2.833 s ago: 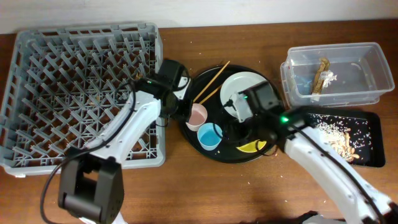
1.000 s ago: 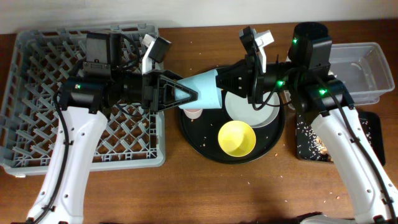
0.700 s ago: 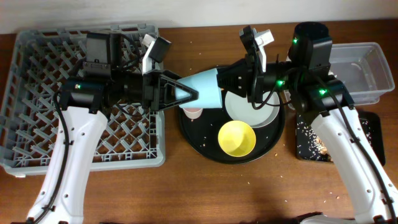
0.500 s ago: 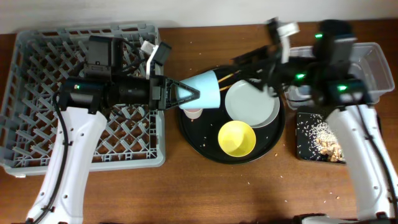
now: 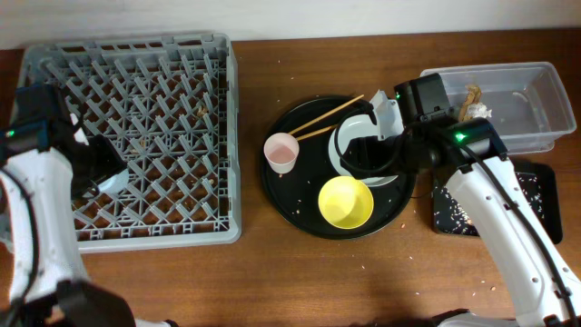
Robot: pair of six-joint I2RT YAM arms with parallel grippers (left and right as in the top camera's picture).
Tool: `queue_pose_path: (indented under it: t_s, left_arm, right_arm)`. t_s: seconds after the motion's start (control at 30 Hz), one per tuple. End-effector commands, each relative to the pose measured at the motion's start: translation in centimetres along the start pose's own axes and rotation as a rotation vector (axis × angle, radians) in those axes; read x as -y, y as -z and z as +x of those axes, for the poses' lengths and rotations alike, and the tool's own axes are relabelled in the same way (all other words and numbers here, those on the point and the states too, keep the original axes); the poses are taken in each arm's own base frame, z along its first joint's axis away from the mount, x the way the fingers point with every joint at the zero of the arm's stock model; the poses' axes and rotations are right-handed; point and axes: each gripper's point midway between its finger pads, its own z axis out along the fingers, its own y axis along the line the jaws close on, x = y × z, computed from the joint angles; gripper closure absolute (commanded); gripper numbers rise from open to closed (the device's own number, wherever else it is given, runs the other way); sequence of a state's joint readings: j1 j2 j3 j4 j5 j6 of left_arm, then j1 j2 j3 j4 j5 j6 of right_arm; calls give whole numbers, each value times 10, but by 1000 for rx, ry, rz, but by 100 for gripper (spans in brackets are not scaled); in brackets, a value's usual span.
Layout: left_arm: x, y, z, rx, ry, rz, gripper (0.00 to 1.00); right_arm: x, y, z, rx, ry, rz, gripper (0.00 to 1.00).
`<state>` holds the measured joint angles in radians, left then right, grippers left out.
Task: Sort waste into correct bins and load items into the dishwasher rack
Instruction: 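Place the blue cup upside down in the dish rack with the left gripper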
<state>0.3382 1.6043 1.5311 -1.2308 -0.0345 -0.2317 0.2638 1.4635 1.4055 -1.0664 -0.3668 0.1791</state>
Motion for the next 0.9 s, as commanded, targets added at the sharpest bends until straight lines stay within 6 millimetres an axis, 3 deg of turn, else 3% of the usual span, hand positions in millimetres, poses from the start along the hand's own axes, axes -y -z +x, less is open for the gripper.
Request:
queue_pose_path:
  t_s: [0.0, 0.27, 0.37, 0.47, 0.57, 0.63, 0.73, 0.77, 0.87]
  left_arm:
    - [-9, -51, -3, -103, 28, -55, 43]
    - [-34, -64, -10, -118, 101, -71, 42]
    - [-22, -65, -8, -135, 108, 3, 44]
    - [-14, -53, -8, -149, 111, 49, 48]
    - [-13, -22, -24, -93, 94, 57, 48]
    - [-15, -18, -28, -78, 94, 46, 47]
    - [-29, -24, -28, -69, 91, -35, 46]
    - [-29, -29, -27, -74, 91, -36, 42]
    - [-31, -58, -7, -134, 90, -46, 42]
  right_arm:
    - [3, 1, 1, 0, 15, 29, 35]
    - [3, 1, 2, -5, 17, 30, 35]
    - [3, 1, 2, -5, 18, 30, 34]
    - [3, 1, 2, -5, 18, 30, 34]
    - [2, 1, -1, 9, 22, 28, 33]
    - [2, 1, -1, 10, 23, 28, 31]
    - [2, 1, -2, 12, 23, 27, 31]
    - [2, 1, -2, 13, 24, 27, 31]
    - [2, 1, -2, 12, 23, 27, 30]
